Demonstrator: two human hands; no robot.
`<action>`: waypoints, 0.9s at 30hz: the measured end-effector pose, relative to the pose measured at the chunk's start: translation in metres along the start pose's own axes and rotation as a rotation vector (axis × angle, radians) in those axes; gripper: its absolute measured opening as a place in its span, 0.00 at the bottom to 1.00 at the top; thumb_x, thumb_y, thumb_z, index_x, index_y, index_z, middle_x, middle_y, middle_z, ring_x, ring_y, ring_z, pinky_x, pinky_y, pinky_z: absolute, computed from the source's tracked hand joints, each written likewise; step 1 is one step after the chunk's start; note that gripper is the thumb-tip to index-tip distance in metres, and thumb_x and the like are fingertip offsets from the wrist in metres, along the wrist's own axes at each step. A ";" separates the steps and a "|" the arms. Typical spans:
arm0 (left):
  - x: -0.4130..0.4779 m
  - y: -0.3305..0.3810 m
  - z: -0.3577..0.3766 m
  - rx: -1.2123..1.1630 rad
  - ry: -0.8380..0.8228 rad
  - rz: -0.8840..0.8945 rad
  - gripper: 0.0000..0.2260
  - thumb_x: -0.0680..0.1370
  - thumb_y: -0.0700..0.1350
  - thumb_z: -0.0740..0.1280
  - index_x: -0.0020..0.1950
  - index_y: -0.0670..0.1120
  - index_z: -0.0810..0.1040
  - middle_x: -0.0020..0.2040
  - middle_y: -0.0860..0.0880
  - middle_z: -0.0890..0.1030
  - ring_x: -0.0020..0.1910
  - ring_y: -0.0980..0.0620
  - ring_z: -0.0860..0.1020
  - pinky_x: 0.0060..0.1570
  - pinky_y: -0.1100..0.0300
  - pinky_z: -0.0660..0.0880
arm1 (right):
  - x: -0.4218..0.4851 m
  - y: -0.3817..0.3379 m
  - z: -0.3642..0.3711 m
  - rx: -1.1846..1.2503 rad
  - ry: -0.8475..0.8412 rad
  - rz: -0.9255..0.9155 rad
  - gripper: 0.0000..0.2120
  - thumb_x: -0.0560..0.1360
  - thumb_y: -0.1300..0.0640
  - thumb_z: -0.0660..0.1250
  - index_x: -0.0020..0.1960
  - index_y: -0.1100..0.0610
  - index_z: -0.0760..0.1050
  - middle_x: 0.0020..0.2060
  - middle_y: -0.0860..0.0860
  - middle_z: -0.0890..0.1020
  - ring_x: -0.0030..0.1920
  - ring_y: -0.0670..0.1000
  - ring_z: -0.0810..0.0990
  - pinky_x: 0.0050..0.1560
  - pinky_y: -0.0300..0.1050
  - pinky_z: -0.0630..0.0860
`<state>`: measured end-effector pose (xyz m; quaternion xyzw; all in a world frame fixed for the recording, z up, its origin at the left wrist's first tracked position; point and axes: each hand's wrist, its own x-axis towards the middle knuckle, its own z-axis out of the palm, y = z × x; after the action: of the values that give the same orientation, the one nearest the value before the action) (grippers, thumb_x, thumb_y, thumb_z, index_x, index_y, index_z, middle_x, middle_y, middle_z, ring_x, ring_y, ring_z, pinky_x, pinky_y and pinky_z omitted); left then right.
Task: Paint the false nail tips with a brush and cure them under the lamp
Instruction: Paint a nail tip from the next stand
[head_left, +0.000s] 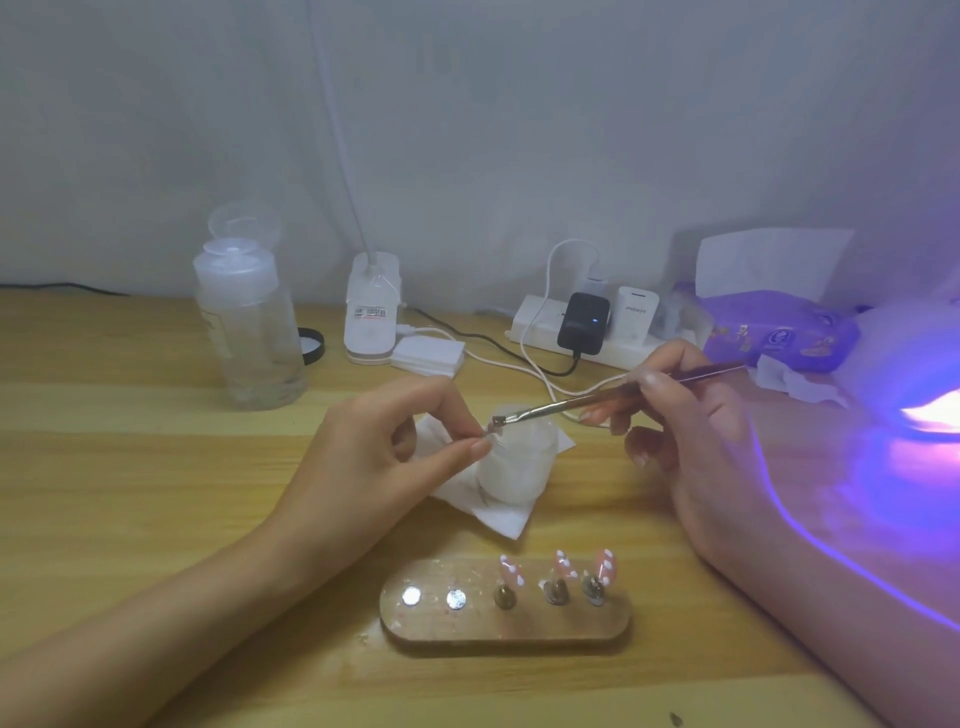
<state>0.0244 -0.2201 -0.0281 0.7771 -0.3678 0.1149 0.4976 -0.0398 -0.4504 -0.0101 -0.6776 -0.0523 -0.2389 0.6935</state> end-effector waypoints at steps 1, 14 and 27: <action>0.000 0.000 0.000 -0.001 0.001 -0.003 0.06 0.73 0.54 0.72 0.40 0.53 0.79 0.29 0.56 0.67 0.29 0.57 0.61 0.33 0.63 0.62 | 0.000 0.001 0.000 -0.017 -0.008 0.004 0.07 0.76 0.57 0.61 0.40 0.57 0.68 0.33 0.57 0.84 0.32 0.48 0.76 0.26 0.35 0.67; 0.001 0.003 0.000 -0.019 -0.021 -0.009 0.06 0.75 0.47 0.74 0.40 0.51 0.79 0.37 0.50 0.77 0.29 0.56 0.63 0.34 0.63 0.64 | -0.001 0.000 0.000 -0.020 0.024 -0.002 0.07 0.75 0.58 0.61 0.38 0.55 0.68 0.31 0.57 0.83 0.29 0.47 0.72 0.26 0.35 0.66; 0.000 0.006 -0.001 -0.010 -0.023 -0.012 0.05 0.74 0.45 0.74 0.41 0.51 0.80 0.38 0.53 0.76 0.30 0.57 0.64 0.34 0.67 0.65 | 0.000 0.000 0.000 0.044 -0.011 0.010 0.08 0.76 0.57 0.61 0.38 0.53 0.68 0.33 0.58 0.84 0.31 0.47 0.74 0.26 0.35 0.66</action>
<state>0.0209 -0.2206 -0.0233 0.7780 -0.3693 0.1009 0.4981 -0.0394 -0.4508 -0.0103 -0.6637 -0.0578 -0.2306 0.7093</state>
